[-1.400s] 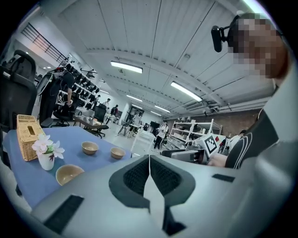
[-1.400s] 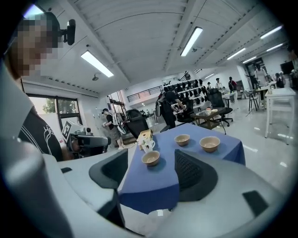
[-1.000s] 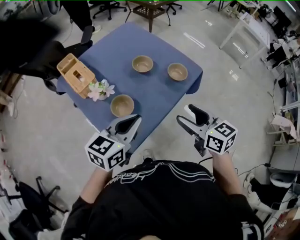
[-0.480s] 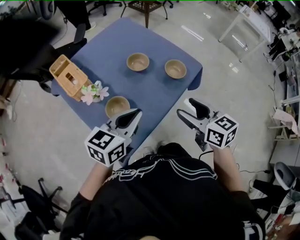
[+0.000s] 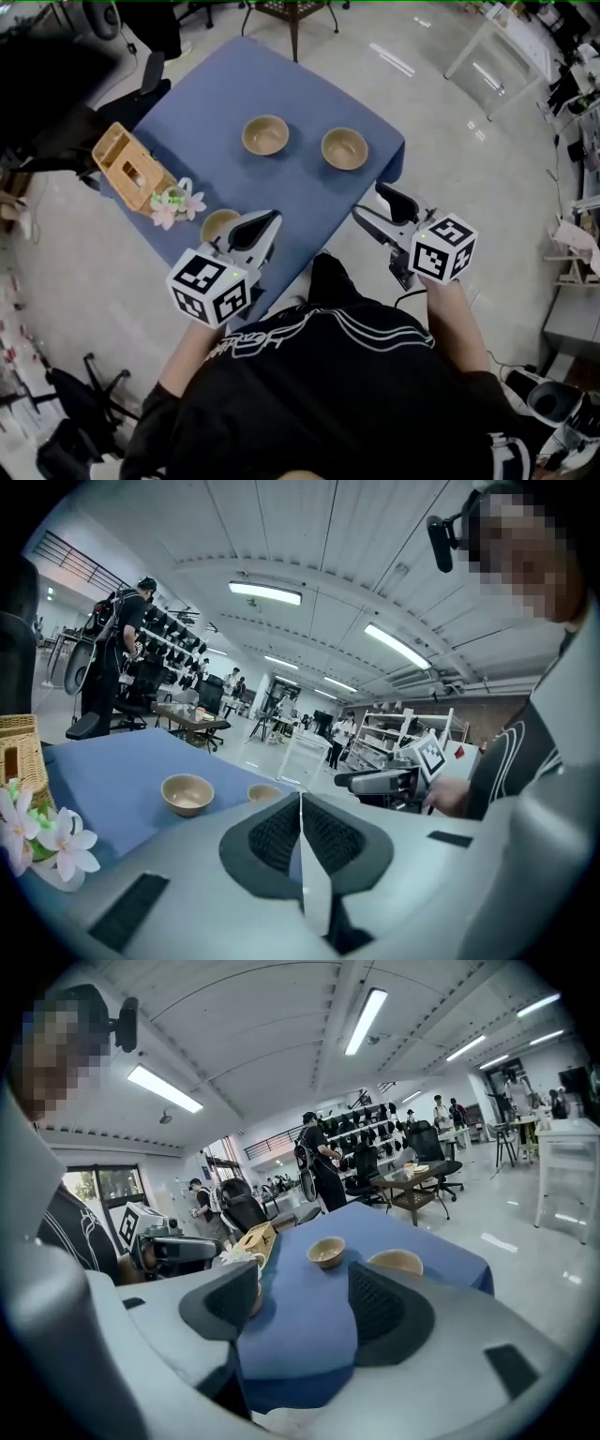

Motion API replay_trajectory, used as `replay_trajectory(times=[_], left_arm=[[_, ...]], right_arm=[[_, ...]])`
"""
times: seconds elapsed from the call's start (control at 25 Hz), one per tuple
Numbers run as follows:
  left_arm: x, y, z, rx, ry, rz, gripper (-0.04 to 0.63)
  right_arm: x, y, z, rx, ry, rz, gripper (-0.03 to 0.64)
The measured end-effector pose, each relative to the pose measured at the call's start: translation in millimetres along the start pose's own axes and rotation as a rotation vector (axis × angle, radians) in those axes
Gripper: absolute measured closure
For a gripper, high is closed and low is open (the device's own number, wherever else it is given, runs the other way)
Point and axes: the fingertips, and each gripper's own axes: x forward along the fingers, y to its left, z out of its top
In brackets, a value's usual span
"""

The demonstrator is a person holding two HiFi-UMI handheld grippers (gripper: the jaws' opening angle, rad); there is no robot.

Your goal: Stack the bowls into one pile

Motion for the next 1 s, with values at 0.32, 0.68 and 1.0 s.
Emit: replay_trajectory(times=[0.32,0.68,1.0], left_arm=[[35,33,23,-0.04,0.006,0.075,0.568],[68,58,35,-0.058,0.021,0.128,0.568],[86,74,37,-0.085,0.032,0.171,0.568]], right_arm=[[28,-52,23,0.015,0.036,0.028,0.304],[51,-105,38,-0.007,0.089,0.027,0.304],[74,-145,25,-0.001,0.168,0.021,0.305]])
